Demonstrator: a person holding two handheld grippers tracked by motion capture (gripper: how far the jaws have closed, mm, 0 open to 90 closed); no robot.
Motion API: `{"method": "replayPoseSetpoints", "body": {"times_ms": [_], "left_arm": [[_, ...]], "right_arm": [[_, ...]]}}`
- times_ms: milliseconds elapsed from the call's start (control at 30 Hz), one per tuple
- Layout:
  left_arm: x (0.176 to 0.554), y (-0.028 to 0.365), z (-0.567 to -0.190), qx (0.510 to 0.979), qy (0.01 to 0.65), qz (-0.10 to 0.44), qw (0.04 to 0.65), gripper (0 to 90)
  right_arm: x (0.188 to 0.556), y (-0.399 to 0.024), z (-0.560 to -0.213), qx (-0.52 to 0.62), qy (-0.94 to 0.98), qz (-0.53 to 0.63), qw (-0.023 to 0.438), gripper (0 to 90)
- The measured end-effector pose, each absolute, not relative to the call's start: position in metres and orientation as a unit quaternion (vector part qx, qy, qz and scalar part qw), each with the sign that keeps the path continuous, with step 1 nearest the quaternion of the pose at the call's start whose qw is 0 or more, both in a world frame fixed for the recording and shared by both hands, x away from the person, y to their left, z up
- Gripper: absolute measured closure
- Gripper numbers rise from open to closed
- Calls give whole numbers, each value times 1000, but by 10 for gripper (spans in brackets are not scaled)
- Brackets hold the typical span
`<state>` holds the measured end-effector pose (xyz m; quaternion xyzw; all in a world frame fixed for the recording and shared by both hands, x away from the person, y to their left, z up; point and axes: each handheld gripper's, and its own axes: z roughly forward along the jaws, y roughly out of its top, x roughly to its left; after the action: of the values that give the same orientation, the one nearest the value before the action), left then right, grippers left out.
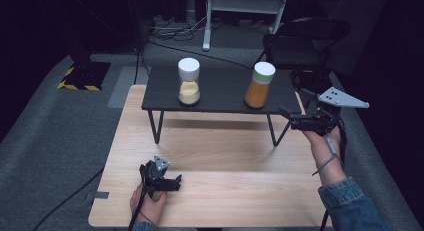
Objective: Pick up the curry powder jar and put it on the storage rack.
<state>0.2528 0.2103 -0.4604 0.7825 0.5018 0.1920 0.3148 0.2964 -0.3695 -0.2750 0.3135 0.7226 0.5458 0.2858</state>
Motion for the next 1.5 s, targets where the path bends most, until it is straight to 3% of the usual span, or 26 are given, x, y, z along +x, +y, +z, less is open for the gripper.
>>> {"method": "replayPoseSetpoints", "body": {"times_ms": [1500], "left_arm": [[252,210,-461,778,508,194,314,2]], "right_arm": [[263,-386,-430,349,793,441,235,30]]}}
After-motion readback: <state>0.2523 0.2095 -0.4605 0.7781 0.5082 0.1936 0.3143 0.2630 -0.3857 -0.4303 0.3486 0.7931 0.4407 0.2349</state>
